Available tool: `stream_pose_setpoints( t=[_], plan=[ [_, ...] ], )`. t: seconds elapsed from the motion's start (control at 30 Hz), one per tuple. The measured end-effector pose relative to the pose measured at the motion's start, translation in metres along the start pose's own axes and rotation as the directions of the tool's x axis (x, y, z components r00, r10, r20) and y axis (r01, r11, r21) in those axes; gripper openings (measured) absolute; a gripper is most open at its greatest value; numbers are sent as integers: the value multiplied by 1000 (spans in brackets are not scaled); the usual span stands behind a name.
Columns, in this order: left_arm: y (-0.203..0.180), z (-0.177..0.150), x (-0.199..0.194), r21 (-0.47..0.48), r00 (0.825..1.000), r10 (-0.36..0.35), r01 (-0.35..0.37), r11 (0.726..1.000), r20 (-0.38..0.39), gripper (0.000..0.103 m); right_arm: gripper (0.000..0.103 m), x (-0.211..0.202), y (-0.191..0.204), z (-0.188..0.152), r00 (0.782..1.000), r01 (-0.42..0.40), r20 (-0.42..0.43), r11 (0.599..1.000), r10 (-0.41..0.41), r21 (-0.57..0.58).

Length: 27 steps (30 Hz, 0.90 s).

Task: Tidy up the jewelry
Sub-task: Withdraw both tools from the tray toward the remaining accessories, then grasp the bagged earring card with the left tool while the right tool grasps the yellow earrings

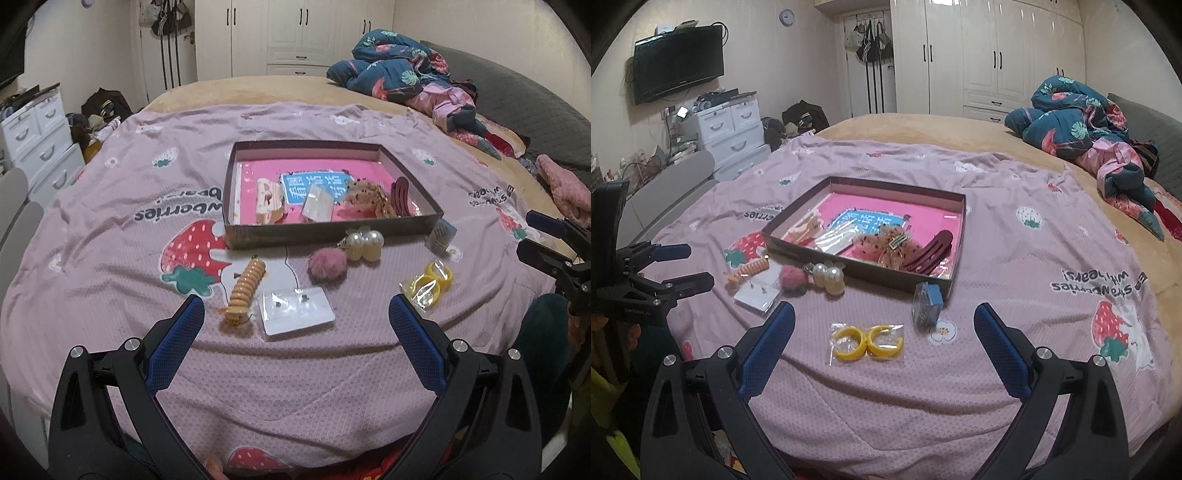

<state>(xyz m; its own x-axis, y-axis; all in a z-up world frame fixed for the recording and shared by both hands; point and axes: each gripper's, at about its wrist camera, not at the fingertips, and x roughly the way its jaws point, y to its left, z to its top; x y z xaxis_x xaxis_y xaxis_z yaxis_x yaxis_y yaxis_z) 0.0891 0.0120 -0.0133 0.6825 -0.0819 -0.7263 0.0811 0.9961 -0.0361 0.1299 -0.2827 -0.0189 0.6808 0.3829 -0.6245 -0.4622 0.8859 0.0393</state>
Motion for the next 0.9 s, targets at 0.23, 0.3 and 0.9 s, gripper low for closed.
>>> stream_pose_setpoints(
  t=[0.23,0.3,0.9],
  plan=[
    [0,-6,12,-2,999,-17,17,1000,-34,93,97,19,6,-15,999,-4,-49,1000,4,-1],
    [0,-9,19,-9,998,-28,28,1000,-52,93,97,25,7,-19,998,-5,-62,1000,4,-8],
    [9,-12,78,-108,983,-86,69,992,-159,93,97,79,1,-46,982,9,-189,1000,-10,-6]
  ],
)
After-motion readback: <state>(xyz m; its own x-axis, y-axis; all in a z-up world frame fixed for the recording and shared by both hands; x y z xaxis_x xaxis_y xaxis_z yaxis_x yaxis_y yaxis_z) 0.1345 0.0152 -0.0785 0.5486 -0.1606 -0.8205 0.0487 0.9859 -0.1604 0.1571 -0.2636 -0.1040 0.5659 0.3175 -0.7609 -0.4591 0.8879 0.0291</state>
